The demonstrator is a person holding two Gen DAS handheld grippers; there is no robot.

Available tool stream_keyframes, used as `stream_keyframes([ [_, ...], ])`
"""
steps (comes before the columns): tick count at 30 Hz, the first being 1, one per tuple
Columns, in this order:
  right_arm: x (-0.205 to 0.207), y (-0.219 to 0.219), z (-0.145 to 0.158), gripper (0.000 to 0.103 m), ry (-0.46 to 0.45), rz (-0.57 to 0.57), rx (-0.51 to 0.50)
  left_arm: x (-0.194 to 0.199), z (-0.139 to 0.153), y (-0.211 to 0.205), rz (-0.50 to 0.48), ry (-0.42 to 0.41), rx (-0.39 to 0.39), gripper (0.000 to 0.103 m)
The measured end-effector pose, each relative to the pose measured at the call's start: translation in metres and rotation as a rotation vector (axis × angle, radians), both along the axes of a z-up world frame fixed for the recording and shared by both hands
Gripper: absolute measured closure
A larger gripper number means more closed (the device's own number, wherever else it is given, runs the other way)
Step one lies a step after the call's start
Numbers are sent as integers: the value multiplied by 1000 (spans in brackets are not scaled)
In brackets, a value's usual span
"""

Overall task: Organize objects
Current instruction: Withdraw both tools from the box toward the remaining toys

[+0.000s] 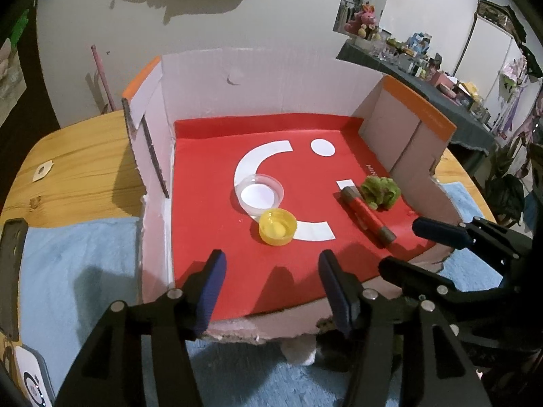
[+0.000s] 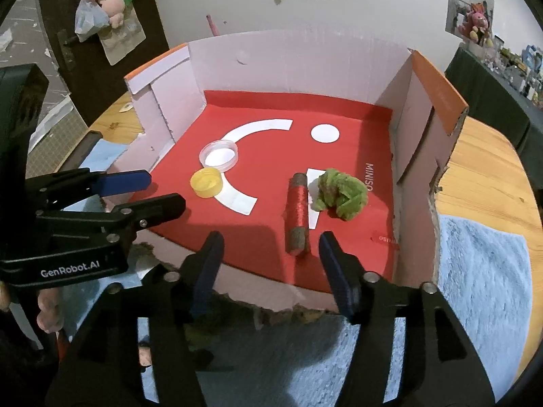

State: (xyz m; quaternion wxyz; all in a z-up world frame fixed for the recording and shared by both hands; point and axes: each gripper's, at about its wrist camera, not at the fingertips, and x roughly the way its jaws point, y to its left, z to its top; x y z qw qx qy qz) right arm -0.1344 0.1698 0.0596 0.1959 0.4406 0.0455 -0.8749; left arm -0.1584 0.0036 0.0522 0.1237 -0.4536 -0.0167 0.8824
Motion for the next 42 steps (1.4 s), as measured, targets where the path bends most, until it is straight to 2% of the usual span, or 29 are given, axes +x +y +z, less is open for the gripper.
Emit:
stream_keyframes([
  [6,11,0,6,34,24,8,-6,9,5,-2,6,23,4,34],
  [14,29,3,15,25,63,9,-9,21,10,-4,14,47,10,26],
  [21,43,5,22,11,98,5,-10,37,17,-3,11,81,-4,18],
  [25,51,6,25,10,115,1,-4,43,20,-4,12,88,-4,17],
  [27,55,8,26,10,121,-2,-1,47,21,-5,16,91,0,13],
  [37,79,15,30,8,140,-14,8,67,23,-3,8,103,6,12],
  [42,87,17,29,8,144,-17,9,76,22,-1,7,102,4,8],
])
